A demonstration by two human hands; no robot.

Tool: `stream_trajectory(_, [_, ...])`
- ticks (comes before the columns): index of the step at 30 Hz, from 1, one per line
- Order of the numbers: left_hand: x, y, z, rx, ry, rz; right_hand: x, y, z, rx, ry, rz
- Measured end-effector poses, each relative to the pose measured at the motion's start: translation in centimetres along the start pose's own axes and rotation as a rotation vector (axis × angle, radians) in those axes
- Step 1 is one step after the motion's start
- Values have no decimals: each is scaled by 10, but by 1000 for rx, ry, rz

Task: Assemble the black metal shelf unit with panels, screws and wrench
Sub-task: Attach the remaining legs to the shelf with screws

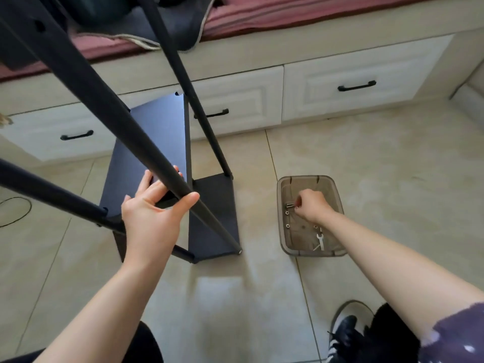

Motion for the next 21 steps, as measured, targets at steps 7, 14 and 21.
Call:
stream_trajectory(7, [36, -1, -11, 56, 159, -203, 29, -78, -90, 285, -82, 252])
stream_trajectory(14, [81, -28, -28, 272, 249, -290, 8, -161, -175, 518, -200, 163])
stream_trajectory(21, [119, -71, -53, 420, 413, -493, -31, -182, -185, 437, -173, 46])
Point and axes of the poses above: each hand's wrist, its own z-axis towards the middle knuckle, its own x-axis out of the back of the hand, y = z × x, the point moved 5 cm from there along z, towards the middle knuckle, and after that the axes turned 15 degrees about -x, right-handed, at the moved point
